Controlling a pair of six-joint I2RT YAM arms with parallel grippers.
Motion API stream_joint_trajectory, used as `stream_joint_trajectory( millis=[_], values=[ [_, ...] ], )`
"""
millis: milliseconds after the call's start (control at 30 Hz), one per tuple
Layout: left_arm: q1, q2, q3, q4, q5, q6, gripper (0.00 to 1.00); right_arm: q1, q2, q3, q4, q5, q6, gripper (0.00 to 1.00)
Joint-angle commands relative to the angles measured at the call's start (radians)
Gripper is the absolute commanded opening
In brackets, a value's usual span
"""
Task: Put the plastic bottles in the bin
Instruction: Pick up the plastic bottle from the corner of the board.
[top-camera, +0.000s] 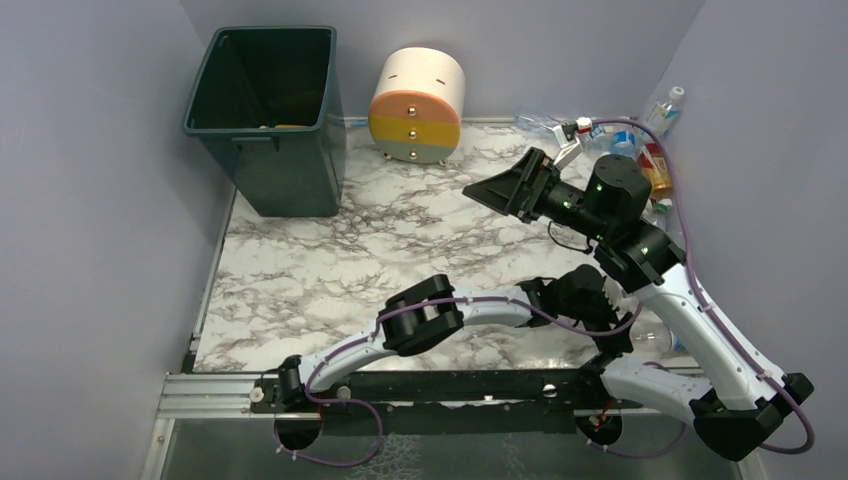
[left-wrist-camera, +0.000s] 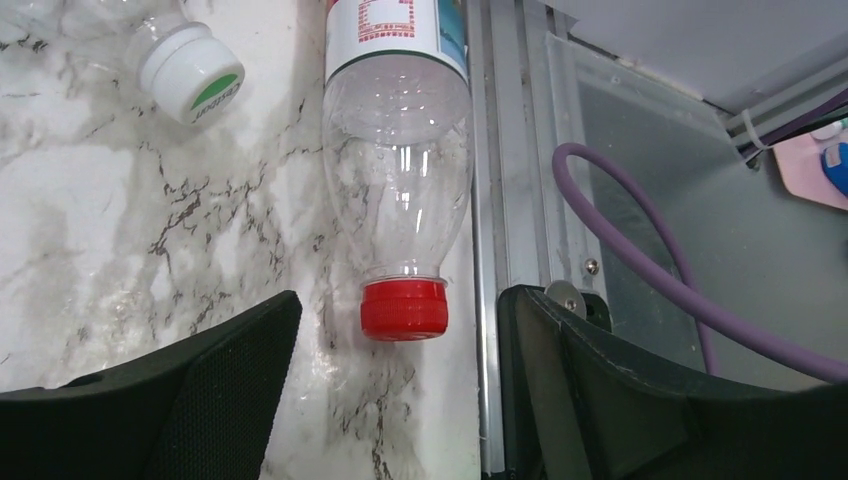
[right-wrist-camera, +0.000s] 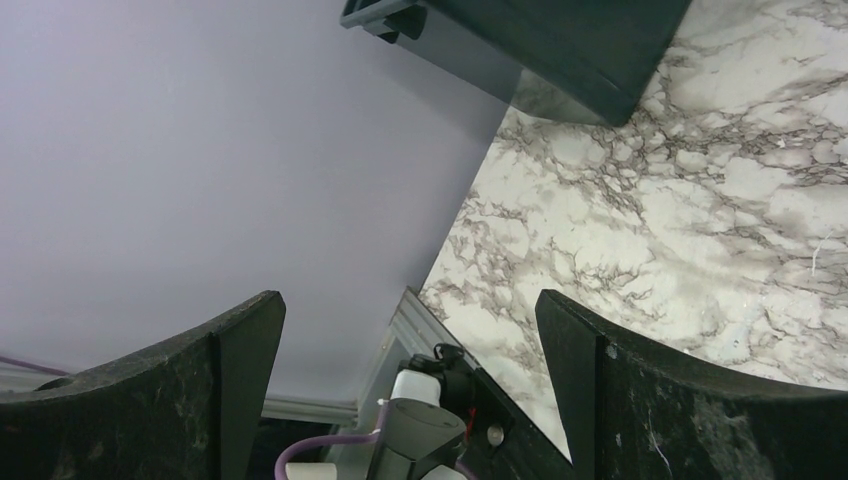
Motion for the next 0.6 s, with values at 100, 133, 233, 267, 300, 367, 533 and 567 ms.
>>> stream_joint_trajectory(
  millis=[100, 133, 233, 267, 300, 367, 533, 567],
  values=[
    [-0.016, 0.048, 0.041, 0.061, 0.051, -0.032, 0.81, 0.005, -0.025, -0.031, 0.055, -0.031, 0.009, 0.99],
    [-0.017, 0.050, 0.042, 0.062, 0.051, -0.032, 0.81, 0.005, -0.023, -0.032, 0.056, -0.032, 0.009, 1.00],
    [-0.018, 0.063, 0.057, 0.063, 0.050, -0.034, 0.81, 0.006, -0.020, -0.037, 0.060, -0.032, 0.009, 0.99],
    [-0.018, 0.066, 0.061, 0.062, 0.050, -0.033, 0.81, 0.006, -0.019, -0.040, 0.062, -0.034, 0.009, 0.99],
    [-0.018, 0.070, 0.062, 0.063, 0.047, -0.033, 0.81, 0.006, -0.019, -0.042, 0.066, -0.035, 0.012, 0.99],
    [-0.018, 0.077, 0.065, 0.062, 0.041, -0.035, 0.81, 0.006, -0.016, -0.049, 0.073, -0.040, 0.014, 0.99],
    [-0.018, 0.086, 0.076, 0.064, 0.032, -0.039, 0.81, 0.005, -0.017, -0.065, 0.082, -0.045, 0.015, 0.99],
    [-0.018, 0.088, 0.080, 0.064, 0.031, -0.041, 0.79, 0.006, -0.017, -0.068, 0.083, -0.045, 0.016, 0.99]
  ],
)
